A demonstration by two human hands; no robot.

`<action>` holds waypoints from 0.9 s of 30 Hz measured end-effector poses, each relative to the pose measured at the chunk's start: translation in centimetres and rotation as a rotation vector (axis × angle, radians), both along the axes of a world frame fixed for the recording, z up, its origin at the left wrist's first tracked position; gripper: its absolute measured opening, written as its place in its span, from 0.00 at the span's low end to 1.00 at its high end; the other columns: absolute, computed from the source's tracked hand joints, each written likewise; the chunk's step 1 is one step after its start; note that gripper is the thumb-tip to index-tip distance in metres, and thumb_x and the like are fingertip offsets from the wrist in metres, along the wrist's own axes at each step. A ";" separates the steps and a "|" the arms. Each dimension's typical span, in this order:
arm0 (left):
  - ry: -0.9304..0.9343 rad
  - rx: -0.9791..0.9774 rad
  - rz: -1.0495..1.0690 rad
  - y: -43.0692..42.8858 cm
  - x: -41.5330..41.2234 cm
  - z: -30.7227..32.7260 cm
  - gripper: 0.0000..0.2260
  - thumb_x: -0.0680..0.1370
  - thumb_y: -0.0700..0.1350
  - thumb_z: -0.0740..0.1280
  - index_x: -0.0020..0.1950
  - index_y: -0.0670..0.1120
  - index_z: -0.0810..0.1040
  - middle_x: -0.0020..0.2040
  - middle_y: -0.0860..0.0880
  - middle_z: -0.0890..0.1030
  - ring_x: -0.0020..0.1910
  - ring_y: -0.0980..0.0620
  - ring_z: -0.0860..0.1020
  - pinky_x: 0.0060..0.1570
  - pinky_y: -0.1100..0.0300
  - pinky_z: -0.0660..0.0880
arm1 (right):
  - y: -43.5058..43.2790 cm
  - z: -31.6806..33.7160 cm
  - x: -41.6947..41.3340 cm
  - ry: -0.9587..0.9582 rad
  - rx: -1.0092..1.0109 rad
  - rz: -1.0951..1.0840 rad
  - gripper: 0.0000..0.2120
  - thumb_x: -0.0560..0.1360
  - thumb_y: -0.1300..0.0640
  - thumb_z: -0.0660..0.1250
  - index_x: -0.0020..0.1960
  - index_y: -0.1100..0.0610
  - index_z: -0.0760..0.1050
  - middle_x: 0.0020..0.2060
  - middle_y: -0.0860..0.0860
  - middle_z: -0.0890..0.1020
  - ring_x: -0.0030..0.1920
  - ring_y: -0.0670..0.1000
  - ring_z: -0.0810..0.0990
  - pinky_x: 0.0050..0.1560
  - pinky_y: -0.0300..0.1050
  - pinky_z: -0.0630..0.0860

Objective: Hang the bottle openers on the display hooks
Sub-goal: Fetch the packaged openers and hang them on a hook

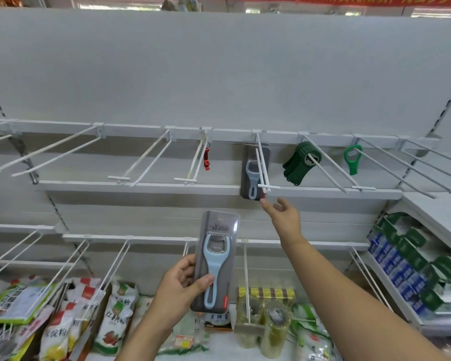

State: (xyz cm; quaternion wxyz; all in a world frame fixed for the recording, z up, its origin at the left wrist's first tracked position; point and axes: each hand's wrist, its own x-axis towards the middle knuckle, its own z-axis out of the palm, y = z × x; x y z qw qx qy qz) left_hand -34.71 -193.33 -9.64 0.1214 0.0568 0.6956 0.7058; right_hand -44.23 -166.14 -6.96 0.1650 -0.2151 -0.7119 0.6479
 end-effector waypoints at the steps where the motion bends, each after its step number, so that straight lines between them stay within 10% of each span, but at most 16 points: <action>1: 0.003 0.002 0.000 0.2 0.2 0.0 0.20 0.69 0.41 0.75 0.60 0.48 0.78 0.53 0.51 0.86 0.52 0.52 0.85 0.48 0.60 0.81 | -0.2 0.0 0.7 0.007 -0.004 0.001 0.37 0.73 0.44 0.74 0.75 0.59 0.66 0.69 0.56 0.75 0.68 0.55 0.75 0.67 0.49 0.70; 6: 0.004 0.016 -0.004 1.0 1.0 0.2 0.21 0.68 0.43 0.76 0.60 0.49 0.78 0.53 0.51 0.86 0.52 0.52 0.85 0.47 0.60 0.81 | -3.5 0.4 7.0 0.059 -0.179 0.171 0.13 0.77 0.49 0.69 0.55 0.58 0.82 0.53 0.56 0.86 0.53 0.53 0.85 0.61 0.48 0.79; 15: 0.045 0.039 -0.022 3.5 3.2 0.1 0.19 0.70 0.34 0.75 0.59 0.45 0.80 0.52 0.49 0.87 0.51 0.50 0.85 0.46 0.61 0.81 | -7.0 -0.1 15.1 0.068 -0.218 0.386 0.17 0.73 0.68 0.73 0.60 0.59 0.77 0.50 0.57 0.87 0.52 0.60 0.85 0.56 0.58 0.81; 27: 0.075 0.092 -0.012 3.2 5.1 1.3 0.19 0.70 0.33 0.76 0.58 0.46 0.80 0.49 0.51 0.87 0.48 0.53 0.86 0.43 0.63 0.81 | -7.1 -0.5 17.4 -0.061 -0.308 0.425 0.14 0.70 0.65 0.76 0.55 0.63 0.81 0.49 0.60 0.86 0.50 0.63 0.86 0.52 0.58 0.82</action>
